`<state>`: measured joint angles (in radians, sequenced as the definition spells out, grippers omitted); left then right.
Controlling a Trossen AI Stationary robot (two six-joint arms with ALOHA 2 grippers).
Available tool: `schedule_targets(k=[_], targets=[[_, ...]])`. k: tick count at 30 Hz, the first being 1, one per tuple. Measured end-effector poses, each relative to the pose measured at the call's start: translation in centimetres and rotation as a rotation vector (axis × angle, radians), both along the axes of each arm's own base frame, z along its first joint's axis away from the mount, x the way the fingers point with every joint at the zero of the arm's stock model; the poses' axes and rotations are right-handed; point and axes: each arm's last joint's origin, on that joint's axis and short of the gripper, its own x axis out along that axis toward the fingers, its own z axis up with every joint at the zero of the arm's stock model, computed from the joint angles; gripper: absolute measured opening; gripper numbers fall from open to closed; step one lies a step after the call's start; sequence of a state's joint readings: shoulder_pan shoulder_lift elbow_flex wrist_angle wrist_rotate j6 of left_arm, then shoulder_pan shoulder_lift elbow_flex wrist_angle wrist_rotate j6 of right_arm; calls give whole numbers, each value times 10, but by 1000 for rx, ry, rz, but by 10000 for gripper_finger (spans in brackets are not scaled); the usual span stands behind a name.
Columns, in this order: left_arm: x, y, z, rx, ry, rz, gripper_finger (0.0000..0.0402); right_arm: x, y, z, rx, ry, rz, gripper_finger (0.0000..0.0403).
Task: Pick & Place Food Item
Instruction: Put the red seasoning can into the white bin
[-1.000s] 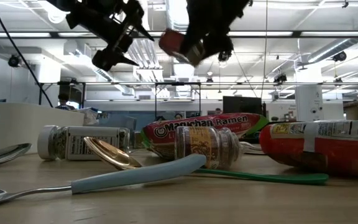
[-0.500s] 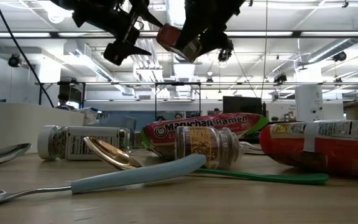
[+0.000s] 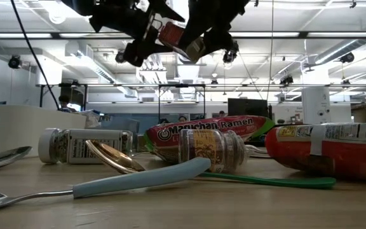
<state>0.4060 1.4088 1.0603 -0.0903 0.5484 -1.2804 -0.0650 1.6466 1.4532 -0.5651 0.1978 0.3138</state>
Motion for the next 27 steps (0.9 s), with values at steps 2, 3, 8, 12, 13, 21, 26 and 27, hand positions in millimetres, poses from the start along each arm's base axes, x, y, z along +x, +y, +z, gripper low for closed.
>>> schedule_targets(k=[2, 3, 8, 12, 13, 21, 26, 27], targets=[[7, -3, -4, -4, 6, -19, 351, 0, 0, 0, 0, -1, 0, 296], [9, -3, -6, -7, 7, -30, 351, 0, 0, 0, 0, -1, 0, 296], [18, -6, -15, -17, 11, -76, 337, 0, 1, 0, 0, 3, 1, 296], [19, -6, -15, 4, 1, -83, 277, 0, 1, 0, 0, 7, 2, 296], [19, -6, -15, 9, 2, -81, 255, 0, 1, 0, 0, 6, 3, 296], [19, -10, -15, -7, 13, -73, 194, -1, 1, 0, -5, 4, 3, 296], [19, -10, -13, 8, -7, -84, 194, -1, 1, 1, -4, 1, 2, 348], [19, -10, -11, 15, -14, -86, 194, -1, 1, 0, 1, 1, 0, 367]])
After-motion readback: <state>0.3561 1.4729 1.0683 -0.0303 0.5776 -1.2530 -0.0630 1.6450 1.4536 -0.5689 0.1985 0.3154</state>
